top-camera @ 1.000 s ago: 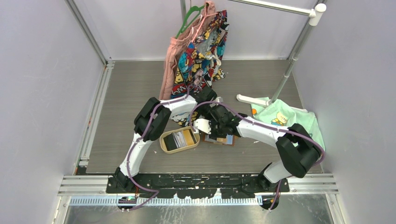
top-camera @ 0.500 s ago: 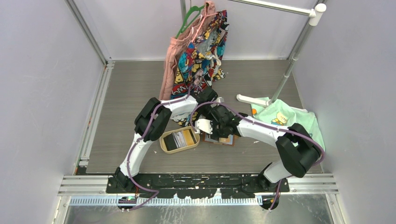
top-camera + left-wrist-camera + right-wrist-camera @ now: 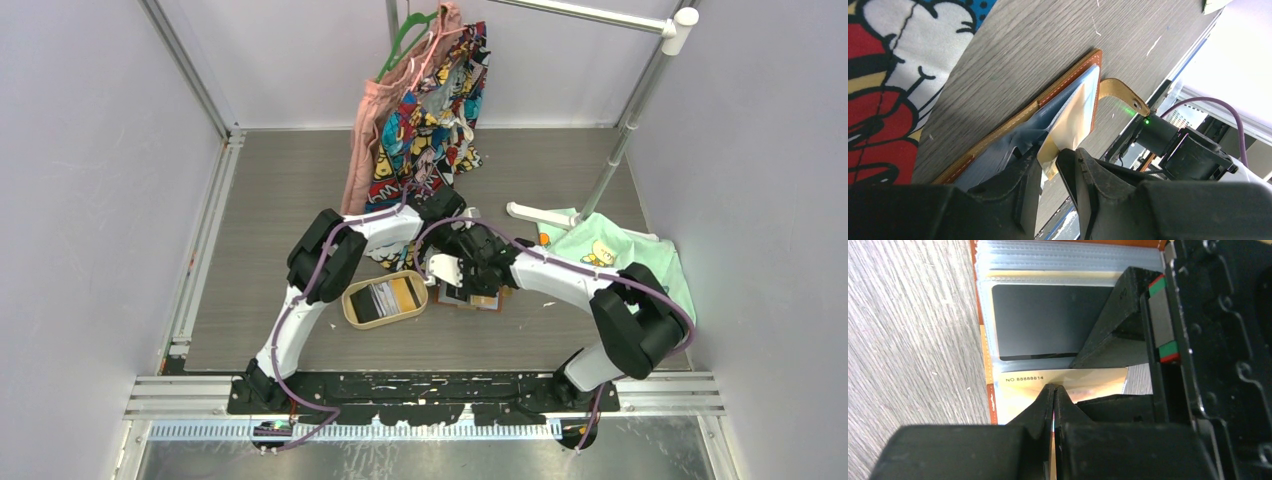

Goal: Put the credit cards into the card holder
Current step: Insert the credit card into the card holder.

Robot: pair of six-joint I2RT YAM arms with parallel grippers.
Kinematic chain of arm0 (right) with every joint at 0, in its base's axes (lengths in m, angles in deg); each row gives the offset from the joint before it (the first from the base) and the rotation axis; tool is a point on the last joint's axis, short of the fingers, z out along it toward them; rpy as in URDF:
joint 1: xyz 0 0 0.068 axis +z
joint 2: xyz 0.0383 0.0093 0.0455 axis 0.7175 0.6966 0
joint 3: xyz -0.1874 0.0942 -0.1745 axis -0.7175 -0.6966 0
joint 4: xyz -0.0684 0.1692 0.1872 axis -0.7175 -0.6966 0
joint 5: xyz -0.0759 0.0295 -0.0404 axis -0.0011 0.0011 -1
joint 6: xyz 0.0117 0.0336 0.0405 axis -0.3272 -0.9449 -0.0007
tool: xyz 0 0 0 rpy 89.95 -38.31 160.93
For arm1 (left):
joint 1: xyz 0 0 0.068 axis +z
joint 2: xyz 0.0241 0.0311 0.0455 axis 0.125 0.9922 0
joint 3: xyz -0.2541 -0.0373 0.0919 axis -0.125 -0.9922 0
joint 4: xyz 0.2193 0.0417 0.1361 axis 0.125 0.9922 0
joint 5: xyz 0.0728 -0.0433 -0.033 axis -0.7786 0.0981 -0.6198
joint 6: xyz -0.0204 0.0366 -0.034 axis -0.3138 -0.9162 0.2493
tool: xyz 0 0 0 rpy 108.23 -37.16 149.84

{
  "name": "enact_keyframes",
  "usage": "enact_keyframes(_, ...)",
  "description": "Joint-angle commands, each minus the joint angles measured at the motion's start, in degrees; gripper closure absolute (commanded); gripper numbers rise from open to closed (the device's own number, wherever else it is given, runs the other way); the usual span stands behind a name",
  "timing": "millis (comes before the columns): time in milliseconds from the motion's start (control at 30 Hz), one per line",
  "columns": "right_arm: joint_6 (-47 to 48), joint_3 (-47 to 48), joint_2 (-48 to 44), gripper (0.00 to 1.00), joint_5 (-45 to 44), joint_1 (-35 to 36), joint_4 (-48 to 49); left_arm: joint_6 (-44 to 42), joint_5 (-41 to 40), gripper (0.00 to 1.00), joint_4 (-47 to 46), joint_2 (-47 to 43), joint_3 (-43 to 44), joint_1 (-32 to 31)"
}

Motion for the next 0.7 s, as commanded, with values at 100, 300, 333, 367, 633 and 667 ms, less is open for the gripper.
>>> enact_keyframes(100,-1.71,2.52,-4.63,0.95,11.10,-4.15,-3.20,-1.16,-5.02,0.65,1.33,-2.92,-2.96,0.81)
enact_keyframes(300,-4.37,1.52,-5.59,0.95,15.45,-5.08,0.11,-0.92,-5.77,0.64,1.10,-3.73,-2.83,0.81)
enact_keyframes(333,-5.24,1.66,-5.06,0.95,15.22,-4.59,1.27,-0.92,-5.63,0.64,1.18,-3.44,-2.61,0.79)
enact_keyframes(367,-5.97,1.91,-4.42,0.95,14.60,-3.75,2.25,-0.84,-5.40,0.64,1.25,-3.10,-2.47,0.85)
enact_keyframes(633,-7.76,2.17,1.53,0.95,3.25,2.07,8.36,-0.80,-5.04,0.63,1.44,-2.61,-2.89,0.81)
enact_keyframes(667,-7.77,2.17,2.04,0.95,2.26,2.40,8.63,-0.82,-4.99,0.63,1.42,-2.57,-2.80,0.81)
